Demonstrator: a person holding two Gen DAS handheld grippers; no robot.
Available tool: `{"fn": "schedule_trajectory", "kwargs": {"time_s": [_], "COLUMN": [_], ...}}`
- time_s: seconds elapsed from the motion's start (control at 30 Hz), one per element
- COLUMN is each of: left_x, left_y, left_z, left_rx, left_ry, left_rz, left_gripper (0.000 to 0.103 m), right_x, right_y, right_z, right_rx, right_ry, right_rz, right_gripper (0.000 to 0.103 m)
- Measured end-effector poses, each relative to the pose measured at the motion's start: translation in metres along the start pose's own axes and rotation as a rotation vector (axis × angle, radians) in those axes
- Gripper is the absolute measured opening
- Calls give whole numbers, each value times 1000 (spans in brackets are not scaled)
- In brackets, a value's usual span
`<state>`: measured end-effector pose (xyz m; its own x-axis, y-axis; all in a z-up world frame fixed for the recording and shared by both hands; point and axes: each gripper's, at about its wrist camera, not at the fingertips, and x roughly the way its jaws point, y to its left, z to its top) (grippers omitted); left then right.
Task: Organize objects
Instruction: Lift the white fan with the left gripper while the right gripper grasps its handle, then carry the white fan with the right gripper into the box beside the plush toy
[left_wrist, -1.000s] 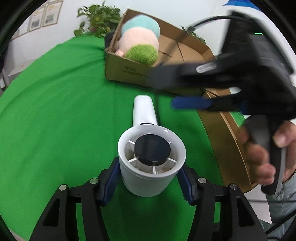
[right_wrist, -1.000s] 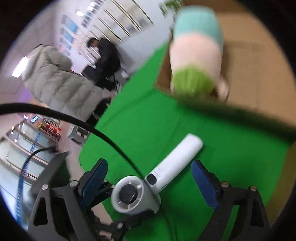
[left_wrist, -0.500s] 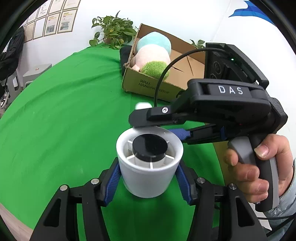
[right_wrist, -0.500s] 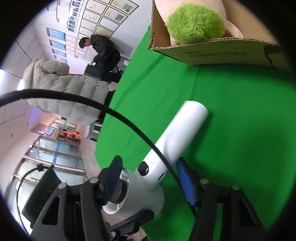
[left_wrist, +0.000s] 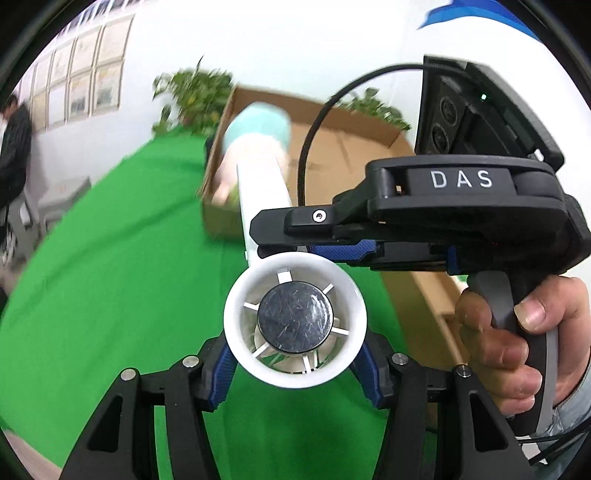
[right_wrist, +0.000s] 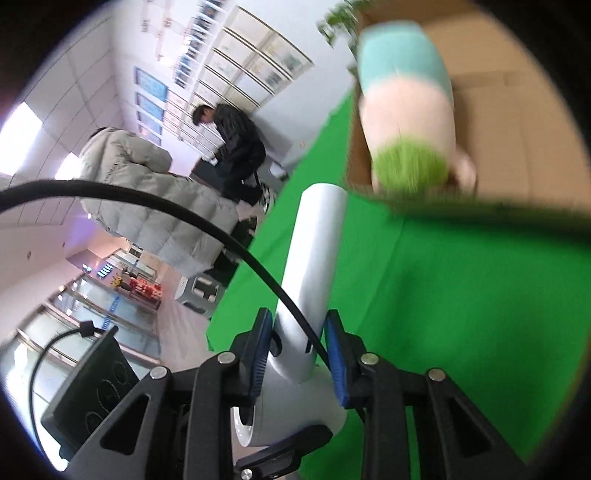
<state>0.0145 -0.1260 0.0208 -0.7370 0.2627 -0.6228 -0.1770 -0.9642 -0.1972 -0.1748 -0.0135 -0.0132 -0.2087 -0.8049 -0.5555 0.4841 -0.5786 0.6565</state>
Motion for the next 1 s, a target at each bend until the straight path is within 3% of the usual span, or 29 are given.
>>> {"fn": "schedule_trajectory", "kwargs": {"time_s": [0.23,0.53,0.77,1.0], "left_x": [1,43,89,142], "left_y": [-55,-113,-113,-78], "left_z": [65,136,150,145], "left_rx": [113,170,148,82], "left_ry": [-99,-120,-27,62], "left_rz": [-60,-178,-173,-156], "left_gripper": [53,53,53,53], "right_x": [-72,-135,-121,-82], "right_y": [23,4,-34,-68], "right_z": [31,65,86,108], "right_rx": [-163,-193,-136,-92], "right_ry": [-185,-324,-271,-178], "right_rz": [-108,-229,-237,-215], "right_gripper": [27,27,27,27]}}
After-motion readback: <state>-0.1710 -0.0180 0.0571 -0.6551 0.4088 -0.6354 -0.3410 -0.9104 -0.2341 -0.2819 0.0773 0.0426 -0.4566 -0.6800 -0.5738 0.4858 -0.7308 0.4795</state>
